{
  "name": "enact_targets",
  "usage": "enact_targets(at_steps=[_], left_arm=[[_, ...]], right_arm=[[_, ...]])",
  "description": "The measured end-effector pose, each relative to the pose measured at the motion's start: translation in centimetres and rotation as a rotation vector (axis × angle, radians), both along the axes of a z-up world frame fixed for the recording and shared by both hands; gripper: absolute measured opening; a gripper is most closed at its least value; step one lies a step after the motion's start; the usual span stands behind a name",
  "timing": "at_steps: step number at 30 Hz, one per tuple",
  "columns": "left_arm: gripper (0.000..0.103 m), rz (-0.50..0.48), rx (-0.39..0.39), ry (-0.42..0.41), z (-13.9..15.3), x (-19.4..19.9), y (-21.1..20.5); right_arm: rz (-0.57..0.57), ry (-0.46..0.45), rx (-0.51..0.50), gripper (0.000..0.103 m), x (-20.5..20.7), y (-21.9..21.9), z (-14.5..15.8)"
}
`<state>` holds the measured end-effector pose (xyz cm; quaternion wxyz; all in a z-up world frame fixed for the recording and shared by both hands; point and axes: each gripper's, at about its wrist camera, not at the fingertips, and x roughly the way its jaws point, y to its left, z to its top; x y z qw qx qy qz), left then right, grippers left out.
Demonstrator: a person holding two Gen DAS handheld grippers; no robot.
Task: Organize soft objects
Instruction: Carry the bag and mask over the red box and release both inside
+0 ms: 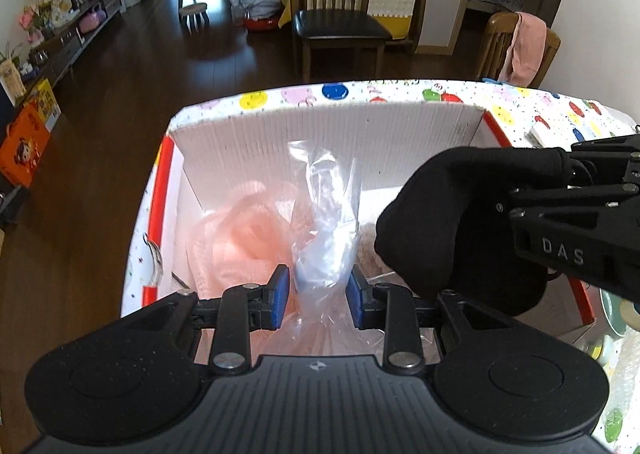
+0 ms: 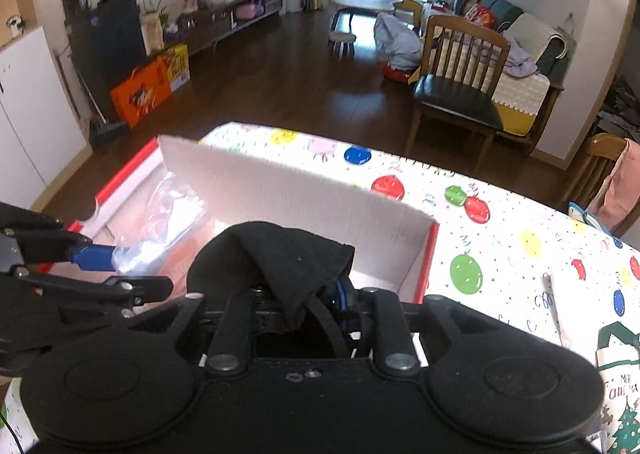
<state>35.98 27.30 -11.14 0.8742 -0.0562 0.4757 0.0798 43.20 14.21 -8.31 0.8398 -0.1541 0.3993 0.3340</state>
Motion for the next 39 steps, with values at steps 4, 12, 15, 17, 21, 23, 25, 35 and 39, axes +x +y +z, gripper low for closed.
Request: enact_targets(at_steps=[4, 12, 15, 17, 21, 23, 25, 35, 39], left_arm=[[0.030, 0.008, -0.020, 0.009, -0.8, -0.2, 0.2], [0.074, 0.034, -0.073, 0.006, -1.8, -0.6, 0.9], [0.075, 0.035, -0.043, -0.016, -1.7, -1.1, 0.6], [0.075, 0.039, -0.055, -0.016, -1.8, -1.2, 0.7], [0.075, 0.051, -0.074, -0.032, -1.5, -2.1, 1.1], [0.075, 0.051, -0.077, -0.041, -1.1, -2.6, 1.1], [0.075, 0.045, -0.080, -0.054, -0.6, -3.1, 1.1], [0.075, 0.023, -0.094, -0.138, 3.0, -5.6, -0.2], [0.075, 0.005, -0.083, -0.183, 4.9, -6.7, -1.6]], right_arm=[[0.028, 0.010, -0.023, 0.024, 0.1, 0.3, -0.4], [0.062, 0.037, -0.018, 0.039, 0.0, 0.2, -0.6], [0.065, 0.039, -0.010, 0.045, -0.1, -0.3, -0.5], [0.069, 0.040, -0.003, 0.051, -0.3, -0.6, -0.4], [0.077, 0.032, 0.023, 0.059, -0.8, -1.3, 0.2], [0.081, 0.030, 0.037, 0.062, -1.1, -1.6, 0.6], [0.086, 0.018, 0.052, 0.064, -1.5, -2.1, 1.2], [0.086, -0.009, 0.148, 0.078, -3.4, -5.2, 4.4], [0.089, -0.025, 0.183, 0.084, -4.5, -6.8, 5.7]])
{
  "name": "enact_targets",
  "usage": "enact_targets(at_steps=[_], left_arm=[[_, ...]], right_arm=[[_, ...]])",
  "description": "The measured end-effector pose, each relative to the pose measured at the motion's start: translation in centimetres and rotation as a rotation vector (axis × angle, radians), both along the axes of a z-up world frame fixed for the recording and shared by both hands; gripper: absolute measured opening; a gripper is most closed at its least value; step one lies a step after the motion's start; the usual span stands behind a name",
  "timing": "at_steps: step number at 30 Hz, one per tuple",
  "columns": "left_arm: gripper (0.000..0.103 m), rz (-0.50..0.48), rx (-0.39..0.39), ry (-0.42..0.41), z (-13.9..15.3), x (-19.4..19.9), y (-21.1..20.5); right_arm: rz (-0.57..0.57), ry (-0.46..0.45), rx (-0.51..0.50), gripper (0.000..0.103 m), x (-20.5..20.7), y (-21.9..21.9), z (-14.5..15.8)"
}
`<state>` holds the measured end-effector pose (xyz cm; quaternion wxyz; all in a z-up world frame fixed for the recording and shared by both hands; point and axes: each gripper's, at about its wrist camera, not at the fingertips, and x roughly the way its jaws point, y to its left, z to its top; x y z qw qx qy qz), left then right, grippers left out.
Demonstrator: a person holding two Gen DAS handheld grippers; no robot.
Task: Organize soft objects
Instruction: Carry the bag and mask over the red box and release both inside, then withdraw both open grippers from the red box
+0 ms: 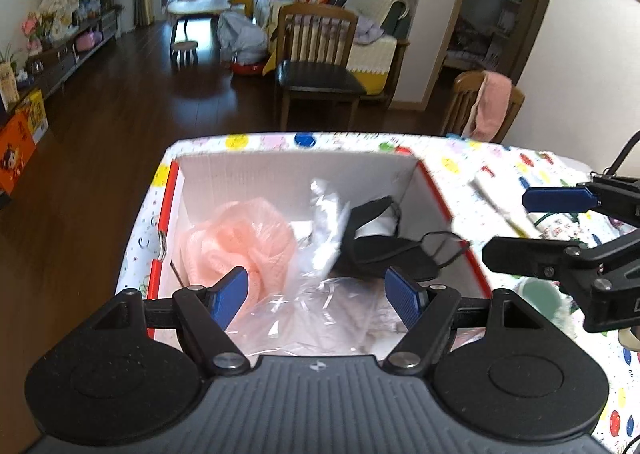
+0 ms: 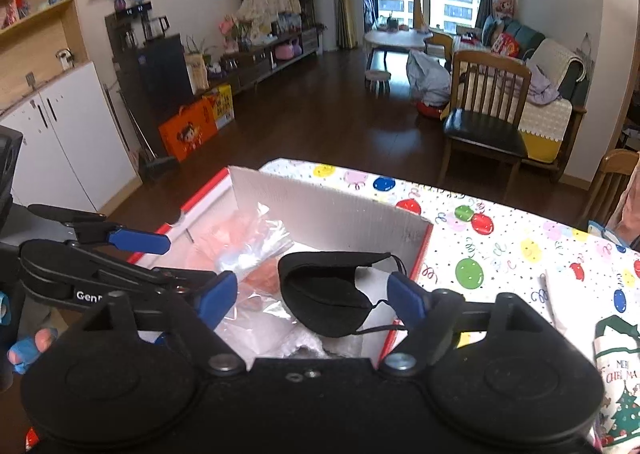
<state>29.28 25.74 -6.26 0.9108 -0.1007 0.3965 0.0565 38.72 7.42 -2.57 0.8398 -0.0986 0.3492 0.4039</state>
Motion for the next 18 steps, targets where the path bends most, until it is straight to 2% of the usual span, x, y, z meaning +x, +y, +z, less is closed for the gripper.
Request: enact_targets(at_steps=[5, 7, 8, 18], left_arm=[[0.075, -0.013, 0.018, -0.057, 2.1, -1.5, -2.0], [0.079, -0.024, 0.020, -0.078, 2.9, -2.1, -3.1], [0.082, -0.031, 0.019, -0.085, 3.2, -2.3, -3.5], [0.084, -0.068, 0.007, -0.161, 5.9, -4.2, -9.5]], right_arm=[[-0.008, -0.009, 0.059, 0.092, -1.5, -2.9, 1.5], [-0.008, -0.019, 0.075, 0.096, -2.3, -4.2, 2.1], [-0.008, -0.026, 0.081, 0.097, -2.7, -4.9, 2.3], [-0.030, -0.081, 0.157, 0.102, -5.5, -13.2, 4.5]])
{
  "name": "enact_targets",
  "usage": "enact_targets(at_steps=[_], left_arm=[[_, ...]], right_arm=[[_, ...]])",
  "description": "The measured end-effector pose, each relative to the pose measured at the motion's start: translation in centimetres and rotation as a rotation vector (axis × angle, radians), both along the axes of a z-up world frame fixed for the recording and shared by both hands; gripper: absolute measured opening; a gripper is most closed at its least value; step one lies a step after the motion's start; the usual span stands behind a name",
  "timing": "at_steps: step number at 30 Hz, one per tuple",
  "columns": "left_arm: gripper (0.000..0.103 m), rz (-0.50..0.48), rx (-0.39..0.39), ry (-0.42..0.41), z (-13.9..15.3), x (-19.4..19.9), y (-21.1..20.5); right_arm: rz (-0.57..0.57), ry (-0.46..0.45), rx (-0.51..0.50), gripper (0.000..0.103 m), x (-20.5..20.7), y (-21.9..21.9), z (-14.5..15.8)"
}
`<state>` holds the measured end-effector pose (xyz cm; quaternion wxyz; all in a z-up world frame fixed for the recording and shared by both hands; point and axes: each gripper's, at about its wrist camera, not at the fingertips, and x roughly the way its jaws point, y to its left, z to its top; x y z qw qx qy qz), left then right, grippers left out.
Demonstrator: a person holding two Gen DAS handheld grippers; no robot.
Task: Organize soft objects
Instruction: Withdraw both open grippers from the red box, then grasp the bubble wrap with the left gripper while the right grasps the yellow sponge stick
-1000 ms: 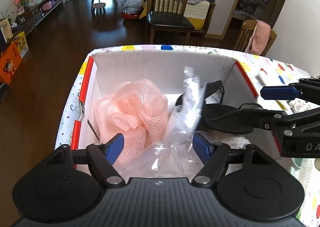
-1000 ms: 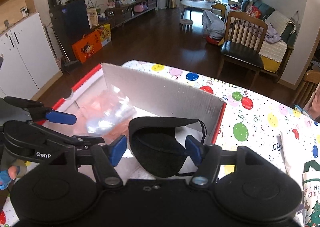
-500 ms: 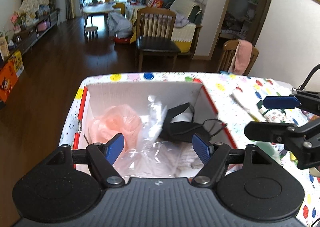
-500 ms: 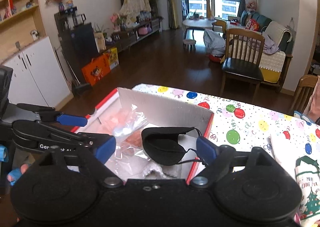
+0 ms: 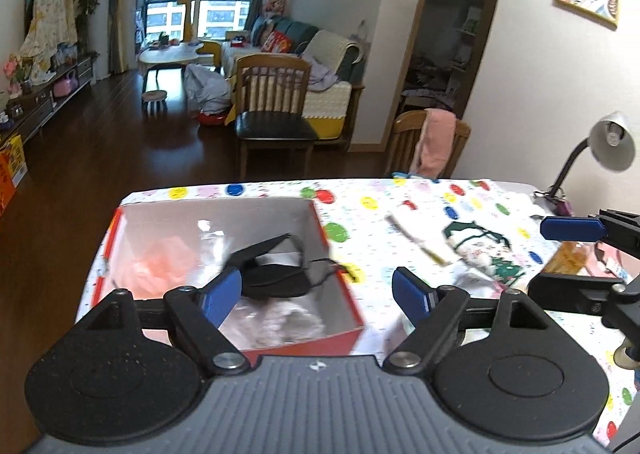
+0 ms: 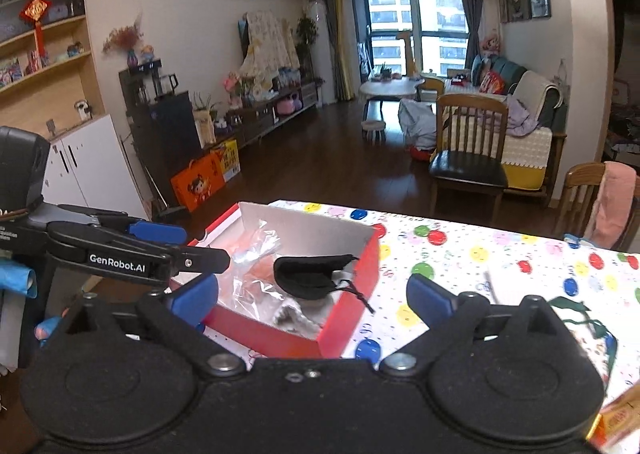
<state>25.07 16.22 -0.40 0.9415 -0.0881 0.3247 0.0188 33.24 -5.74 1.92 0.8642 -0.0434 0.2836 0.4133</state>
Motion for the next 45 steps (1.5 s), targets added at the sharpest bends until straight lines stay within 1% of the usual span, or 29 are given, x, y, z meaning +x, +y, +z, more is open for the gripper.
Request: enact_targets(at_steps=[4, 10, 11, 12, 14, 17, 22, 25, 27, 30, 34, 36, 38, 41, 45], left_arm=[[0.085, -0.028, 0.010, -0.023, 0.6, -0.3, -3.1], [0.086, -0.085, -0.010, -0.034, 0.4, -0.2, -7.5], [0.090, -0.089, -0.015, -0.032, 0.2, 0.0, -8.1], [0.096, -0.094, -0.018, -0.028, 0.0, 0.1, -8.8], [0.103, -0.103, -0.020, -0.021, -0.4, 0.3, -10.1], [0.103, -0.114, -0.018, -0.026, -1.2, 0.4, -12.2], [0.103, -0.134, -0.024, -0.028, -3.3, 0.4, -15.3], [0.103, -0.145, -0.035, 0.001, -4.7, 0.8, -17.0], [0.103, -0.148, -0.082, 0.034, -5.7, 1.1, -17.7], [0.103, -0.113, -0.135, 0.058, -7.2, 1.3, -18.3], [0.103, -0.048, -0.143, 0.062, -9.1, 1.3, -19.0], [0.103, -0.033, -0.136, 0.073, -9.9, 1.4, -19.5], [0.103, -0.032, -0.109, 0.076, -10.8, 1.4, -20.2], [0.103, -0.047, -0.074, 0.083, -12.1, 1.6, -21.3], [0.103, -0.062, -0.023, 0.111, -13.9, 1.9, -22.7]], right_arm=[[-0.026, -0.015, 0.025, 0.103, -0.5, -3.8, 0.5], [-0.080, -0.019, 0.037, 0.103, -0.6, -9.7, 0.2], [-0.092, -0.019, 0.035, 0.103, -0.7, -10.6, 0.0], [-0.103, -0.018, 0.034, 0.103, -0.7, -11.5, -0.2], [-0.126, -0.014, 0.034, 0.103, -0.5, -13.3, -0.6], [-0.169, -0.013, 0.021, 0.103, -0.4, -15.8, -1.8], [-0.241, -0.019, -0.023, 0.103, -0.7, -18.8, -5.0], [-0.279, -0.013, -0.047, 0.103, -0.8, -20.8, -6.9], [-0.301, -0.001, -0.061, 0.103, -0.9, -21.5, -8.2], [-0.312, 0.006, -0.097, 0.103, -0.9, -22.6, -10.2], [-0.319, 0.025, -0.122, 0.103, -0.6, -23.2, -12.4], [-0.320, 0.034, -0.134, 0.103, 0.0, -23.2, -13.3], [-0.328, 0.038, -0.133, 0.103, 0.7, -23.1, -14.0], [-0.353, 0.056, -0.140, 0.103, 2.3, -23.0, -15.4], [-0.374, 0.091, -0.179, 0.101, 4.6, -22.0, -17.5]])
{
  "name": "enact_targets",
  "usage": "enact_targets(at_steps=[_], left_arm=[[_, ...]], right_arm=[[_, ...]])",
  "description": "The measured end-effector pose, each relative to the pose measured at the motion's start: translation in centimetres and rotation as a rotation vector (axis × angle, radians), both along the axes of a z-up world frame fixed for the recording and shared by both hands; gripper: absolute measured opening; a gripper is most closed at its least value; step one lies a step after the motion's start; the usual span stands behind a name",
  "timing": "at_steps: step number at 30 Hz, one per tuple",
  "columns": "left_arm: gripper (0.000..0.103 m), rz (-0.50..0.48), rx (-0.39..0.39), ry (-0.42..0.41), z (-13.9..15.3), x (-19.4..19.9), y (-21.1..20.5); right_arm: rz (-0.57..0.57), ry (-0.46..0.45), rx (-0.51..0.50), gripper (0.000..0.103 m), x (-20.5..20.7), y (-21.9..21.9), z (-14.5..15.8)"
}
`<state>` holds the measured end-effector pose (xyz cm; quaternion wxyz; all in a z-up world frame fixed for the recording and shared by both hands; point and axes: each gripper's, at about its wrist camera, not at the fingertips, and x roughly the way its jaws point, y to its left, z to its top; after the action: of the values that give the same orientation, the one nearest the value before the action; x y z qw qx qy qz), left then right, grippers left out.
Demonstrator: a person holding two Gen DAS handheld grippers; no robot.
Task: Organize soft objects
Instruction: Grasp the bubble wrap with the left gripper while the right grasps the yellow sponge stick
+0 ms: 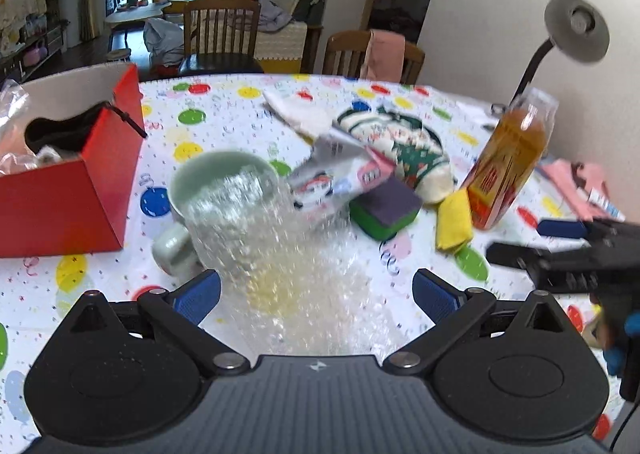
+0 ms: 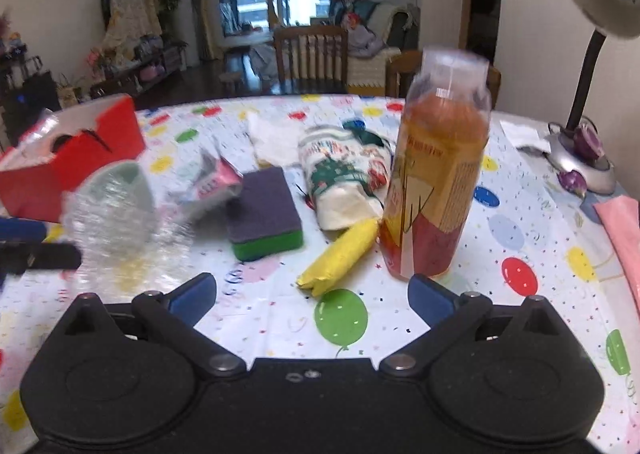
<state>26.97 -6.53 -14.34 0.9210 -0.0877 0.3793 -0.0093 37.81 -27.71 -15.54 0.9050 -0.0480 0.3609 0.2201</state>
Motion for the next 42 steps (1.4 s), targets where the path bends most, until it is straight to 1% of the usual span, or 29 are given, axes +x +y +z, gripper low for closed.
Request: enact_targets(at_steps=[5, 7, 11, 14, 19, 20, 22, 23, 24, 25, 26, 27, 28, 30, 32, 34, 35, 38, 42], left_arm=[[0.103, 0.019, 0.029, 0.027, -2.0, 0.7, -0.9], [0.103, 0.018, 0.043, 0.041, -2.6, 1.1, -1.2], [0.103, 0.019, 0.069, 0.069, -3.8, 1.8, -1.5], [0.103, 0.025, 0.072, 0.089, -4.5, 2.1, -1.5], [0.102, 0.031, 0.079, 0.119, -5.5, 2.8, -1.6], [0.101, 0.032, 0.082, 0.122, -5.6, 2.8, -1.6], [0.092, 0.024, 0.092, 0.127, -5.7, 3.0, -1.7], [0.084, 0.016, 0.094, 0.133, -5.8, 3.1, -1.7], [0.076, 0.010, 0.101, 0.139, -5.8, 3.1, -1.8], [0.072, 0.006, 0.109, 0.144, -5.9, 3.2, -1.9], [0.065, 0.002, 0.112, 0.148, -5.9, 3.2, -1.9], [0.058, 0.000, 0.112, 0.150, -5.9, 3.2, -1.9], [0.056, -0.001, 0.109, 0.153, -5.9, 3.2, -1.9], [0.044, -0.005, 0.104, 0.152, -5.8, 3.2, -1.9], [0.039, -0.008, 0.112, 0.149, -5.5, 3.3, -2.0], [0.035, -0.013, 0.108, 0.144, -5.3, 3.2, -2.0], [0.034, -0.012, 0.111, 0.141, -5.1, 3.2, -2.0], [0.033, -0.015, 0.108, 0.130, -4.6, 3.0, -2.0], [0.029, -0.031, 0.106, 0.111, -4.0, 2.8, -2.0]], right_arm=[[-0.024, 0.035, -0.011, 0.100, 2.5, 0.8, -1.7], [-0.044, 0.051, -0.023, 0.097, 3.4, 1.2, -2.2], [-0.094, 0.093, -0.011, 0.093, 5.1, 1.3, -3.0], [-0.113, 0.107, -0.016, 0.089, 6.1, 1.6, -3.6], [-0.128, 0.114, -0.018, 0.077, 7.1, 2.2, -3.9], [-0.133, 0.112, -0.023, 0.076, 7.2, 2.3, -4.0], [-0.144, 0.114, -0.036, 0.071, 7.4, 2.5, -4.2], [-0.147, 0.114, -0.040, 0.069, 7.5, 2.6, -4.3], [-0.149, 0.114, -0.042, 0.065, 7.6, 2.6, -4.3], [-0.150, 0.114, -0.045, 0.061, 7.5, 2.6, -4.4], [-0.149, 0.116, -0.048, 0.059, 7.5, 2.6, -4.4], [-0.148, 0.117, -0.053, 0.052, 7.5, 2.7, -4.5], [-0.146, 0.116, -0.057, 0.048, 7.5, 2.7, -4.5], [-0.150, 0.114, -0.058, 0.045, 7.5, 2.6, -4.5], [-0.158, 0.114, -0.052, 0.044, 7.5, 2.5, -4.5], [-0.157, 0.115, -0.043, 0.039, 7.5, 2.5, -4.4], [-0.157, 0.112, -0.045, 0.038, 7.5, 2.6, -4.3], [-0.158, 0.104, -0.048, 0.035, 7.3, 2.7, -4.1], [-0.165, 0.099, -0.021, 0.027, 6.9, 2.3, -3.7]])
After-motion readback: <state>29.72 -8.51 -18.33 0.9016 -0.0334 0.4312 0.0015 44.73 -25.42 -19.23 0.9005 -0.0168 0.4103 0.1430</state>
